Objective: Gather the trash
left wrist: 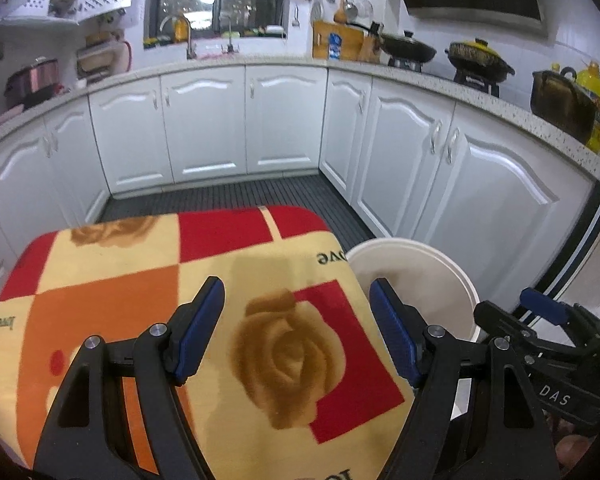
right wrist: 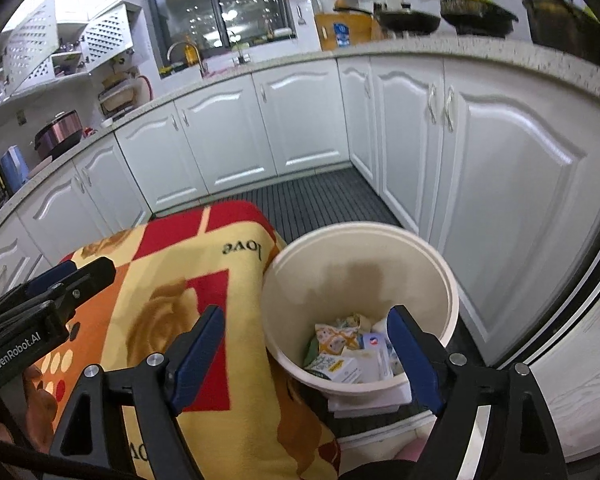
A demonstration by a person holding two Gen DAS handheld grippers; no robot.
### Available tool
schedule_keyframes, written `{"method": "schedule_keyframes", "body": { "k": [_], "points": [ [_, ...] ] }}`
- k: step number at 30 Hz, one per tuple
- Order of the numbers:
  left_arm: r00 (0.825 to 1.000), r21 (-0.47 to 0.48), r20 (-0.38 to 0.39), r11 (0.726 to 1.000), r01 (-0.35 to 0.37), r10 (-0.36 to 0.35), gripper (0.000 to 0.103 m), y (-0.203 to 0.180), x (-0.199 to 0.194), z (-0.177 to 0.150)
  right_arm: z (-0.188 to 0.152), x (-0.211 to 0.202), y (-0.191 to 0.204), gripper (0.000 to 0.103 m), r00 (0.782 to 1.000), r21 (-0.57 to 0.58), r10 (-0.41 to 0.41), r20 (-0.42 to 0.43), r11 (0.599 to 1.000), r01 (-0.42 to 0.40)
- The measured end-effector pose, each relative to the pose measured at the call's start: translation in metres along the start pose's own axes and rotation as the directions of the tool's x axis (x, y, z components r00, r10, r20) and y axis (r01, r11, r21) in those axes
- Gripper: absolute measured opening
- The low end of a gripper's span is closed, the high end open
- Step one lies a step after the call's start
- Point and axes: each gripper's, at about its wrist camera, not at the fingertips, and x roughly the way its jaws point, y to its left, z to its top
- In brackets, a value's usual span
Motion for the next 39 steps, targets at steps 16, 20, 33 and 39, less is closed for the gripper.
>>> {"method": "schedule_keyframes", "body": {
  "k": [16, 20, 33, 39],
  "points": [
    [0.990, -0.031, 0.137, 0.999, -0.036, 0.040, 0.074, 0.015, -0.048, -0.003, 0.007, -0.047, 0.023, 0.090, 0.984, -0.028, -0.040, 0.175, 0.999, 0.046],
    [0.984, -0.034, 0.167, 0.998, -0.052, 0.057, 0.074, 0.015, -0.057, -0.005, 0.008, -0.055, 0.026, 0.091, 0.980, -0.025, -0.038, 0.195, 0.999, 0.044],
    [0.978, -0.029, 0.198, 0.998, -0.055, 0.059, 0.074, 0.012, -0.067, -0.004, 0.009, -0.070, 0.035, 0.091, 0.968, -0.038, -0.059, 0.243, 0.997, 0.070],
    [0.978, -0.025, 0.200, 0.998, -0.057, 0.060, 0.074, 0.011, -0.068, -0.005, 0.010, -0.072, 0.038, 0.091, 0.966, -0.041, -0.061, 0.253, 0.996, 0.073]
  ]
}}
